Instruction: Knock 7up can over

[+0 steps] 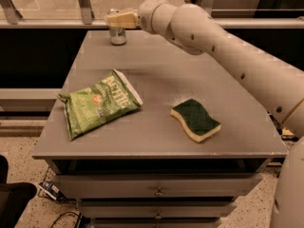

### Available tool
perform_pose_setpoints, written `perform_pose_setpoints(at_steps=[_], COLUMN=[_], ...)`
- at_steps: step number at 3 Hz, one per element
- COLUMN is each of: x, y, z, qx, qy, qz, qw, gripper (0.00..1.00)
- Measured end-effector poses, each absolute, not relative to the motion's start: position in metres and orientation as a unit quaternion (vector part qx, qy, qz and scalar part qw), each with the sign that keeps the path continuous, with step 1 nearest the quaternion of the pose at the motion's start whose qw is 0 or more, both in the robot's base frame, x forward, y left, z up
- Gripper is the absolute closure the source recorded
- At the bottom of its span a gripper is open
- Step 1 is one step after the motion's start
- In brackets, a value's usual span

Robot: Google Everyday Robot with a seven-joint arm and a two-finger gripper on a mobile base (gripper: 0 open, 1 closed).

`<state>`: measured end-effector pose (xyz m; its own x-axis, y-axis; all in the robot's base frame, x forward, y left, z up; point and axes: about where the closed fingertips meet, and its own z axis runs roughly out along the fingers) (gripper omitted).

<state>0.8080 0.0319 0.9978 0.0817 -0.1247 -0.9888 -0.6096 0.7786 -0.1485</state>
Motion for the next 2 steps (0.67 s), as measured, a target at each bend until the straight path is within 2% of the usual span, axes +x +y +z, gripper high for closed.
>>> perform_pose_setpoints(at_steps=[2], x=[0.838], y=[0.042], z=[0.972], qx=[-0.269], qy=[0.675], qz=[0.177], qw=[0.664], gripper=[0.0])
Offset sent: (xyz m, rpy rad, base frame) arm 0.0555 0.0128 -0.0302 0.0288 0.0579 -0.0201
